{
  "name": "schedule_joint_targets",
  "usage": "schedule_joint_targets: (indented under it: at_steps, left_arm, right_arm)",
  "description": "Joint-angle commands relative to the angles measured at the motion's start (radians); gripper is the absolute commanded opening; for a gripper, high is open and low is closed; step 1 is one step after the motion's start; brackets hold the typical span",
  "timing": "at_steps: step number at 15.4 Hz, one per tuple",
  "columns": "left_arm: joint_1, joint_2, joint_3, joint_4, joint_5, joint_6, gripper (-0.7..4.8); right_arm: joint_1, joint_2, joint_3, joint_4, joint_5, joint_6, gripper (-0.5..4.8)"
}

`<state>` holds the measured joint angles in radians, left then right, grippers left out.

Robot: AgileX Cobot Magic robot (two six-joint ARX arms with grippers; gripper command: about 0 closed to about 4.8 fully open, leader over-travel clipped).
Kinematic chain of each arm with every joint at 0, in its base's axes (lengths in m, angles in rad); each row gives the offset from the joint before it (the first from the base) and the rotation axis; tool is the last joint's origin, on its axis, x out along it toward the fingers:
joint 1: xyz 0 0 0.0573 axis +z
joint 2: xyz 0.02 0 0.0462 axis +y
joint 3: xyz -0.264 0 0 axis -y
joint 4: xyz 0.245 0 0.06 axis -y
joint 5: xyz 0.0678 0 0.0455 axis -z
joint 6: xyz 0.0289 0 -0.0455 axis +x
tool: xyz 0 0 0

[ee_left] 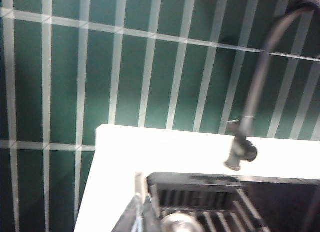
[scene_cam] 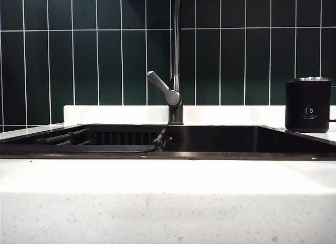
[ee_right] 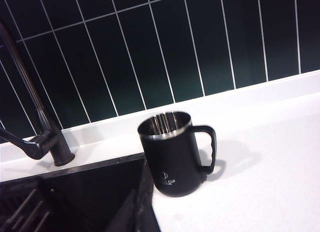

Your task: Pick up the mug next to the sink, go to the faucet to get some water, pour the water into the sink, and finally put the mug back to its place.

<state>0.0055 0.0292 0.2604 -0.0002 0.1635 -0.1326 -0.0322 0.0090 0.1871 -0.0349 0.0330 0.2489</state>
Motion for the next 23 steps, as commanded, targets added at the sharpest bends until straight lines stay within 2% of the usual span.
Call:
schedule_joint_targets:
  at_steps: [1, 5, 9, 10, 11, 12, 15, 16, 17, 18, 20, 22, 23]
  left_arm:
    - [-0.001, 0.076, 0.096, -0.021, 0.051, 0.047, -0.06]
    - [-0.001, 0.325, 0.266, 0.002, 0.187, 0.106, -0.06]
    - [0.0, 0.414, 0.28, 0.248, 0.189, 0.106, -0.05]
    - [0.0, 0.429, 0.28, 0.261, 0.191, 0.103, -0.04]
    - [-0.001, 0.46, 0.28, 0.255, 0.195, 0.091, 0.34]
    - [0.0, 0.507, 0.28, 0.255, 0.197, 0.099, 0.59]
    - [0.0, 0.69, 0.28, 0.336, 0.201, 0.117, 0.59]
    - [-0.002, 0.776, 0.28, 0.376, 0.221, 0.117, 0.59]
    - [-0.002, 0.846, 0.28, 0.423, 0.227, 0.117, 0.66]
    - [-0.002, 0.904, 0.28, 0.471, 0.226, 0.117, 0.95]
    - [-0.003, 1.012, 0.305, 0.561, 0.228, 0.117, 0.98]
    - [-0.005, 1.107, 0.377, 0.566, 0.306, 0.119, 1.09]
    - [-0.005, 1.175, 0.439, 0.563, 0.352, 0.126, 1.31]
  right_arm:
    - [0.0, 0.063, 0.15, -0.074, 0.002, -0.013, -0.02]
    - [0.001, 0.333, 0.403, -0.155, 0.009, -0.174, -0.01]
    - [0.0, 0.416, 0.43, -0.051, 0.019, -0.205, 0.0]
    - [0.0, 0.415, 0.43, -0.05, 0.018, -0.205, 0.04]
    - [0.0, 0.415, 0.43, -0.05, 0.027, -0.205, 0.76]
    - [-0.001, 0.417, 0.43, -0.05, 0.068, -0.212, 1.18]
    - [0.0, 0.474, 0.43, -0.051, 0.201, -0.376, 1.18]
    - [0.0, 0.513, 0.43, -0.051, 0.216, -0.402, 1.37]
    - [0.0, 0.562, 0.429, -0.049, 0.216, -0.407, 2.06]
    - [0.0, 0.607, 0.428, -0.042, 0.216, -0.407, 2.31]
    - [0.0, 0.724, 0.428, 0.014, 0.216, -0.406, 2.3]
    - [0.0, 0.847, 0.428, 0.097, 0.22, -0.359, 2.3]
    - [-0.001, 0.931, 0.428, 0.141, 0.224, -0.291, 2.3]
